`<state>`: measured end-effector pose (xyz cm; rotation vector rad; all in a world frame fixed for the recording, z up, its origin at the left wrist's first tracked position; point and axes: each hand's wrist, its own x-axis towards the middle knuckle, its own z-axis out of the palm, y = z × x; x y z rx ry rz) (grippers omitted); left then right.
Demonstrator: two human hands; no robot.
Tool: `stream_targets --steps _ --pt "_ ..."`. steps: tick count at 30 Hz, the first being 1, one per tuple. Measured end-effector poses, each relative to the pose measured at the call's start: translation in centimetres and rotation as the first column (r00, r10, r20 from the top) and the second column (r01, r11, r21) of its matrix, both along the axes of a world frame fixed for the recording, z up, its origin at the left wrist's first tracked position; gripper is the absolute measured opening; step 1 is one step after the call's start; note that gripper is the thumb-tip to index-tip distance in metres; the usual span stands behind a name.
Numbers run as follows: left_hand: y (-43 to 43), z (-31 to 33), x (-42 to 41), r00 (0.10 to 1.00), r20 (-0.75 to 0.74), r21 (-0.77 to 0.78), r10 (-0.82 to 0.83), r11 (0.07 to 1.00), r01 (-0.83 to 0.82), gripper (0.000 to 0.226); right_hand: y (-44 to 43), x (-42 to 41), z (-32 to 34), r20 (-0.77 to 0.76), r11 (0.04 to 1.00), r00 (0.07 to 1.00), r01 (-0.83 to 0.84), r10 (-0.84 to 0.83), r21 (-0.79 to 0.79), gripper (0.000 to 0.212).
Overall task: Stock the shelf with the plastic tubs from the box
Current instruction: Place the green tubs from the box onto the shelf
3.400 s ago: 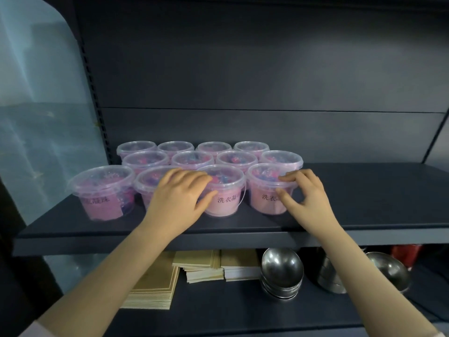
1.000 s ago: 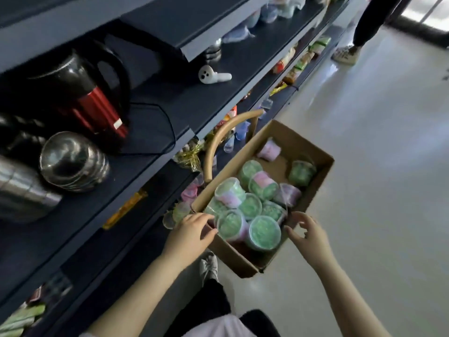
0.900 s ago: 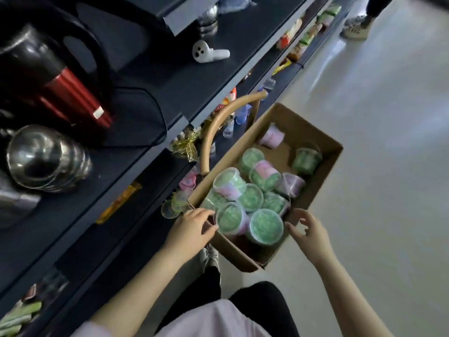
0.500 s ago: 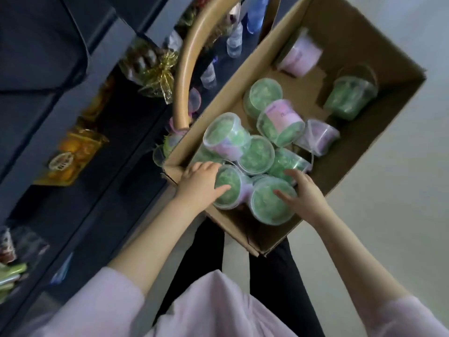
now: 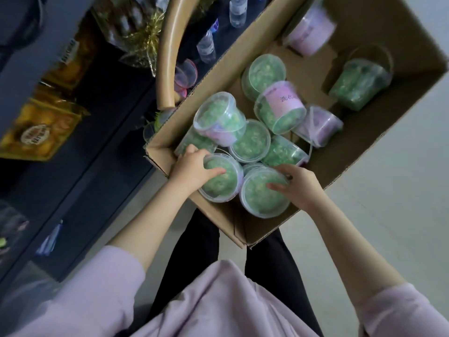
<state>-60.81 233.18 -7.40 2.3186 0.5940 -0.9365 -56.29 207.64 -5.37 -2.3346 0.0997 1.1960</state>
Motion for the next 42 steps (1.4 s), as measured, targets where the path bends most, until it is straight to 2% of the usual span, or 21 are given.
stream_targets --steps 4,7,10,15,17,21,26,29,33,38,42 --pt "0.6 0.4 -0.7 0.988 0.137 -0.053 0.076 0.996 -0.069 0.049 -0.3 -1.0 1.0 0.096 0.996 0.991 0.091 -0.088 -0.022 0.053" --pt "0.5 1.4 -1.1 0.97 0.223 -0.178 0.096 0.982 -0.056 0.035 -0.7 -1.9 1.6 0.155 0.967 0.955 0.246 -0.254 0.067 0.036" --pt "0.5 3.2 -1.8 0.962 0.251 -0.256 0.109 0.966 -0.043 0.024 -1.2 -2.7 3.0 0.124 0.884 0.884 0.422 -0.45 0.199 0.019" --pt "1.6 8.6 -3.1 0.915 0.334 -0.27 0.228 0.953 -0.139 0.018 -1.6 -3.2 8.2 0.051 0.709 0.743 0.612 -0.667 0.351 0.026" --pt "2.1 12.4 -3.5 0.882 0.378 -0.261 0.28 0.947 -0.189 0.017 -1.6 -2.7 11.3 0.025 0.663 0.72 0.624 -0.693 0.413 0.028" --pt "2.9 20.3 -4.7 0.762 0.491 -0.259 0.423 0.905 -0.337 0.015 0.0 -0.3 18.4 0.005 0.612 0.731 0.567 -0.682 0.551 0.032" --pt "2.8 29.7 -7.3 0.528 0.645 -0.24 0.552 0.802 -0.546 0.019 3.4 3.3 27.9 0.101 0.671 0.854 0.322 -0.511 0.668 0.028" --pt "2.8 34.2 -9.4 0.347 0.666 -0.347 0.66 0.687 -0.639 0.021 5.6 3.9 33.2 0.172 0.657 0.885 0.179 -0.433 0.732 0.029" --pt "4.4 39.5 -13.1 0.157 0.663 -0.481 0.732 0.577 -0.66 0.022 9.3 2.0 39.0 0.152 0.591 0.929 0.083 -0.338 0.803 0.035" --pt "8.6 45.5 -19.3 0.032 0.711 -0.505 0.702 0.542 -0.672 0.024 15.2 -2.0 44.7 0.242 0.554 0.953 -0.103 -0.184 0.826 0.036" --pt "13.1 49.0 -25.7 -0.067 0.728 -0.526 0.683 0.493 -0.693 0.028 20.7 -6.4 48.3 0.268 0.523 0.957 -0.174 -0.109 0.834 0.054"
